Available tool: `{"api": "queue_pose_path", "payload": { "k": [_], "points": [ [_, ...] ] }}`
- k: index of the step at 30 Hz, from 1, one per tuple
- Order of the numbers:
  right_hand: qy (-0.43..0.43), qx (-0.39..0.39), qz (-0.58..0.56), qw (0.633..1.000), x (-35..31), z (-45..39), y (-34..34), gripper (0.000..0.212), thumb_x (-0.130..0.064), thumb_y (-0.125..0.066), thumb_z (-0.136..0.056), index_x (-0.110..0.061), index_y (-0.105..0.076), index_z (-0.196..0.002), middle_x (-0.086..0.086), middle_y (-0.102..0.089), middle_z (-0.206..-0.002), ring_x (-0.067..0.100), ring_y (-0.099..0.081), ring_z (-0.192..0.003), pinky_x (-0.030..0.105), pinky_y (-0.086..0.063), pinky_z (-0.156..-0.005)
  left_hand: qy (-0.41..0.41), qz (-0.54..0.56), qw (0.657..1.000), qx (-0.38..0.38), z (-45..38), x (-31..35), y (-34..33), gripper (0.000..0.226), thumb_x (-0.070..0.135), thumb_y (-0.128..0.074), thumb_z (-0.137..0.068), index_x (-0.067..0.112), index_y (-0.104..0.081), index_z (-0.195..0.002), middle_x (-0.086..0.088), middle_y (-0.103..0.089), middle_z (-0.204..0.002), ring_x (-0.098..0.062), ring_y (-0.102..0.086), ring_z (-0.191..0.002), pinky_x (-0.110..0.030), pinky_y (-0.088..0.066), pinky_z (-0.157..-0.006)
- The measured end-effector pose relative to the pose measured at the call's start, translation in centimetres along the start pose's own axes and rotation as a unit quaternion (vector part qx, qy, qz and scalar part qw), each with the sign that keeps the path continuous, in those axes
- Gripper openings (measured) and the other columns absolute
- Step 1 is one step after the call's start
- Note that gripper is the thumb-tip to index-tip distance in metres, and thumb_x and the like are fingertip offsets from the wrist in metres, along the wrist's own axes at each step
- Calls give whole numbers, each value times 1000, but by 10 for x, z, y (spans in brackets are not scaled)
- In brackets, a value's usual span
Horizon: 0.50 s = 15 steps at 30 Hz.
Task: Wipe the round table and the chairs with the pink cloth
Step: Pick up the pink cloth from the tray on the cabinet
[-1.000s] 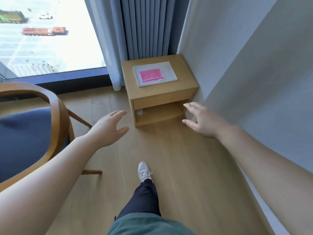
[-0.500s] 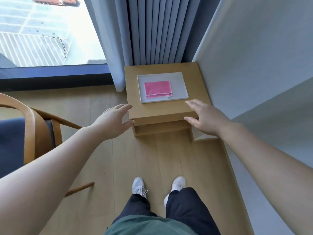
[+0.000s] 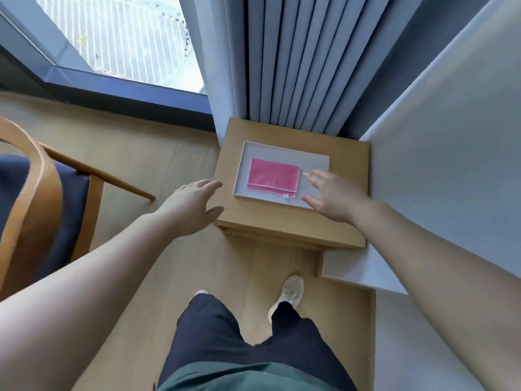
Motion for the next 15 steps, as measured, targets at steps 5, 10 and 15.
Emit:
{"api": "queue_pose_path", "payload": {
  "k": [5, 10, 15],
  "points": [
    [2, -31, 7, 999, 28, -56, -8, 66, -45, -44, -97, -16, -21, -151, 6, -23, -157, 22, -22, -143, 35, -23, -113, -22, -13, 1000, -8, -62, 9, -20, 58, 38, -55, -92, 18, -37, -143, -1, -42, -146, -24, -40, -131, -34, -31, -105],
    [-24, -38, 15, 999, 58, -112, -42, 63, -39, -43, -99, -13, -20, -151, 11, -18, -157, 27, -19, -144, 37, -22, -113, -57, -36, 997, -29, -158, 6, -58, 56, 33, -51, -94, 14, -35, -144, -3, -38, -148, -26, -34, -135, -36, -29, -108],
    [-37, -50, 46, 997, 77, -176, -98, 61, -38, -40, -100, -14, -19, -152, 16, 0, -159, 29, -9, -146, 43, -20, -115, -86, -92, 991, -41, -241, -14, -113, 58, 28, -51, -95, 14, -29, -147, -9, -26, -155, -26, -20, -143, -39, -19, -116]
  ]
}}
Point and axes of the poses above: each hand's wrist, its own z-axis away from the middle knuckle, its own y-axis out of the back of the hand, x = y × z, the point moved 3 cm from there along -z, towards the middle knuckle
